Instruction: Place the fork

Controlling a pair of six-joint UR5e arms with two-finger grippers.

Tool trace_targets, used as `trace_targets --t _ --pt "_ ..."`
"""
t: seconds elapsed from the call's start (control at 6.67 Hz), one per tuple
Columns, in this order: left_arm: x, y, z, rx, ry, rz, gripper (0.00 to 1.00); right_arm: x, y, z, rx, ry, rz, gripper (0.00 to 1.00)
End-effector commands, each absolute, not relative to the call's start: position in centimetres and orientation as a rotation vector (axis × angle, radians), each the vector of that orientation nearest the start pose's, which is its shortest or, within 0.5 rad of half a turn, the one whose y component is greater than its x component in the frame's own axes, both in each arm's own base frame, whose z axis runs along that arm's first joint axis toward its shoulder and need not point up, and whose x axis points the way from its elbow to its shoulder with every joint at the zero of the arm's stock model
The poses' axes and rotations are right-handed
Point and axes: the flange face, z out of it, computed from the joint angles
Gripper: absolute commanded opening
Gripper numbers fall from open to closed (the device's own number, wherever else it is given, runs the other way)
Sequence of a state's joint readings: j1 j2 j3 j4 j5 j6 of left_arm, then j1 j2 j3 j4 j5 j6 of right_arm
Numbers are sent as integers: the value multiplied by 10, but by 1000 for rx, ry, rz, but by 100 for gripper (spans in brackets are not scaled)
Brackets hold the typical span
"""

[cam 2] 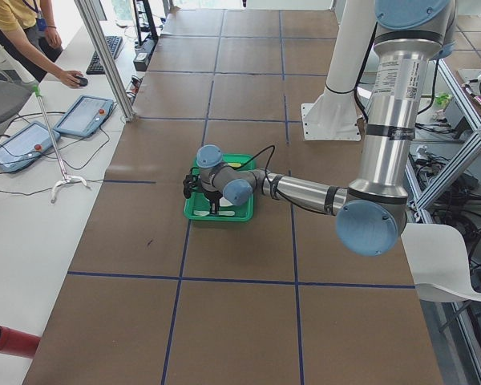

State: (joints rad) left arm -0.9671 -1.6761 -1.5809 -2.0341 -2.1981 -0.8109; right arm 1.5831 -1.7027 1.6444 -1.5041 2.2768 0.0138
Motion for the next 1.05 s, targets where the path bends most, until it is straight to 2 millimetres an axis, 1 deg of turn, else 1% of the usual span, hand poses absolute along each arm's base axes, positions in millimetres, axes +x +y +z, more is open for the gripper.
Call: trace_targets --t 0.0,0.15,0.3,0.45,0.6,0.75,0.9 --pt "256 -504 548 35 829 -10 100 74 -435 682 7 -706 22 100" --pt "247 -500 545 53 828 18 100 74 -435 682 7 -707 22 100" --pt "197 -510 551 103 794 91 100 74 -435 682 7 -707 22 100" --pt "119 -525 557 133 726 148 100 74 -435 682 7 -707 22 100" --pt "36 -530 569 174 672 209 100 74 -435 682 7 -707 22 100" --pt "-38 -509 598 184 646 177 100 74 -435 682 7 -706 22 100" --pt "-95 -478 626 169 641 61 100 74 -435 682 7 -707 22 100"
